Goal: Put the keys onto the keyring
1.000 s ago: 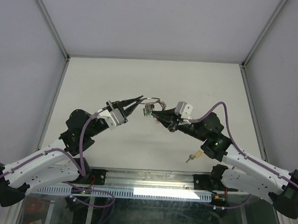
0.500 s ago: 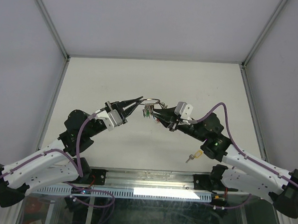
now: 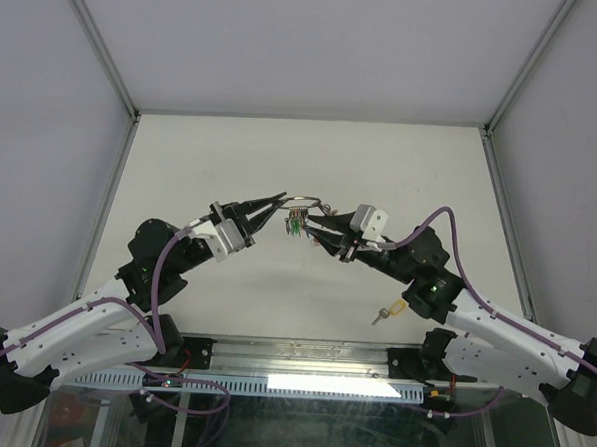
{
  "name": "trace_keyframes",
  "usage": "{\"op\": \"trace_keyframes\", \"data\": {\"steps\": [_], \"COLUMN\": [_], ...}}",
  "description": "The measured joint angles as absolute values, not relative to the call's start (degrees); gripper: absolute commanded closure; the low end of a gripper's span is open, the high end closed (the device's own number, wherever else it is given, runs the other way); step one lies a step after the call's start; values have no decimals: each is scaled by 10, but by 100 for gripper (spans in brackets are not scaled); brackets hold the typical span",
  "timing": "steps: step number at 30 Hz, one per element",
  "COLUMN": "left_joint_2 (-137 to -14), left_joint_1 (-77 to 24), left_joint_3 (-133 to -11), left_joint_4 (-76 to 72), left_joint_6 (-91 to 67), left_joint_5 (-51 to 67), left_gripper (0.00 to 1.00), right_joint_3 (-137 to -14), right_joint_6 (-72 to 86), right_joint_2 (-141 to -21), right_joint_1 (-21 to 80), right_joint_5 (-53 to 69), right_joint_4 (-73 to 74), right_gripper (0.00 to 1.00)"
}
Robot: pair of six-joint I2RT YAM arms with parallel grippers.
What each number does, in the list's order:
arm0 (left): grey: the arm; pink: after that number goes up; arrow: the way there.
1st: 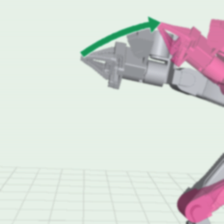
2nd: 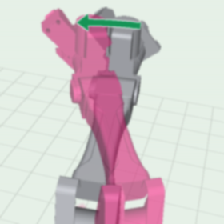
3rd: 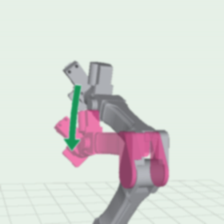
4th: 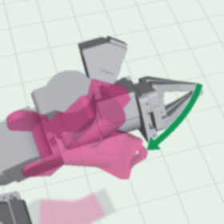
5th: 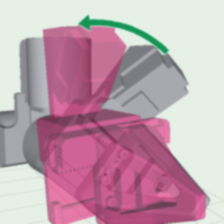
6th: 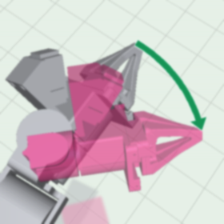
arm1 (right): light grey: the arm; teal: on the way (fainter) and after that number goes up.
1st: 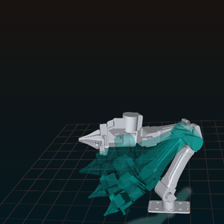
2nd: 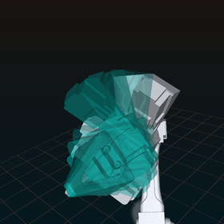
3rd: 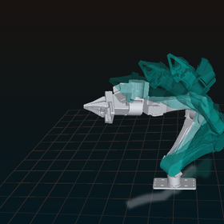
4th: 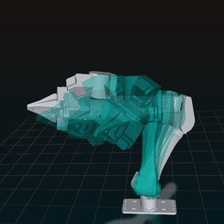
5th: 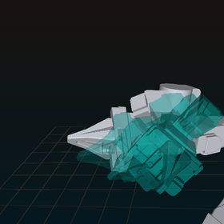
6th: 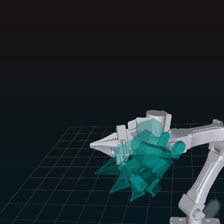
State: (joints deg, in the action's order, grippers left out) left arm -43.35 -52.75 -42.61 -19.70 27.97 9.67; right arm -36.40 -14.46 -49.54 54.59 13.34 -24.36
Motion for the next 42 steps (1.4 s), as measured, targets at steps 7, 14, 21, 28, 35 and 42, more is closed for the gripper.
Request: {"op": "trace_keyframes", "data": {"steps": [7, 14, 21, 28, 35, 42], "left_joint_2": [-434, -434, -434, -434, -434, -435], "left_joint_1": [-528, -528, -528, -528, -528, -528], "left_joint_3": [-426, -426, -426, -427, -430, -430], "left_joint_4": [-197, -197, -197, -198, -198, -198], "left_joint_6": [279, 278, 278, 278, 278, 278], "left_joint_5": [106, 111, 119, 123, 123, 124], "left_gripper": [100, 100, 100, 100, 100, 100], "right_joint_3": [-364, -364, -357, -355, -350, -347], "right_joint_6": [-148, -148, -154, -169, -188, -205], "right_joint_2": [-491, -491, -484, -458, -433, -403], "right_joint_1": [547, 547, 547, 547, 548, 547], "right_joint_5": [129, 128, 119, 104, 87, 68], "right_joint_4": [-247, -250, -253, -248, -219, -181], "right_gripper": [71, 70, 67, 67, 70, 71]}}
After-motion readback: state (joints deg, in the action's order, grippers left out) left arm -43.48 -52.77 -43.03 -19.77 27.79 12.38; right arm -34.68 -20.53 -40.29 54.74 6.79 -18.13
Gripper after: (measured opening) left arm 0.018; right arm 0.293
